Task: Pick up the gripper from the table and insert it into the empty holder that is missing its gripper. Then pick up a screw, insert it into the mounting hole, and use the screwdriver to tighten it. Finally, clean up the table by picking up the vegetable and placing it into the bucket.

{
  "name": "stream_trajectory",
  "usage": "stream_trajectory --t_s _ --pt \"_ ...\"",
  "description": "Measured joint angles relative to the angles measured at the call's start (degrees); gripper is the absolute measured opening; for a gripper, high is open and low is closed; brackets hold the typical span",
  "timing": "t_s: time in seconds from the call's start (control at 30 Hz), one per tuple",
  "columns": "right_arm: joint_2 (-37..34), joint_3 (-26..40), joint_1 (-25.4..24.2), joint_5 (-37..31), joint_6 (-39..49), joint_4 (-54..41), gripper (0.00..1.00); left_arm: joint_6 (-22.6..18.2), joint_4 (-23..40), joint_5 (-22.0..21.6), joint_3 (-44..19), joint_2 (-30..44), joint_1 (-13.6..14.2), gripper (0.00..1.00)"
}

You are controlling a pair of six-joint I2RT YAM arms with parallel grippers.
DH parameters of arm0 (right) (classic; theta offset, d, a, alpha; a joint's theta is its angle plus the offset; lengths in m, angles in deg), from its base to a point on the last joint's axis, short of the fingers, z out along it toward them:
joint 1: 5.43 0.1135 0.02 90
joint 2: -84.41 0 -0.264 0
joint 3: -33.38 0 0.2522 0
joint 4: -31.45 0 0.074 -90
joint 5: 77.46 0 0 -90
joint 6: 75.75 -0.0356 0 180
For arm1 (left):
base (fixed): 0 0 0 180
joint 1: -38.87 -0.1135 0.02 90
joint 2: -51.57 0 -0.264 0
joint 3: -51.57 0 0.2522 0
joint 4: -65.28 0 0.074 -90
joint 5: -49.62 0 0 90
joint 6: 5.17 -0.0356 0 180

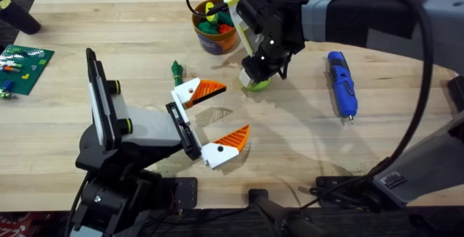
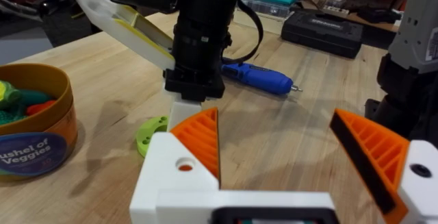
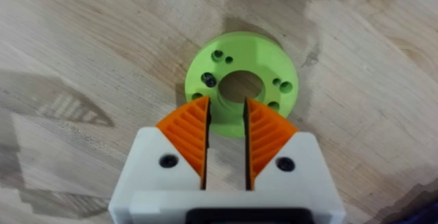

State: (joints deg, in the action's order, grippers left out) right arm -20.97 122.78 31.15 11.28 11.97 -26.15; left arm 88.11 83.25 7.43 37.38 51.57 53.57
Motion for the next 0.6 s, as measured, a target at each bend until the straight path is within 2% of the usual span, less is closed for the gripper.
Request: stream_trajectory --t_s 0.6 --pt "0.0 0.09 1.39 0.06 -0.04 1.2 0.284 0.17 -0.11 0.01 0.0 0.01 0.0 0.985"
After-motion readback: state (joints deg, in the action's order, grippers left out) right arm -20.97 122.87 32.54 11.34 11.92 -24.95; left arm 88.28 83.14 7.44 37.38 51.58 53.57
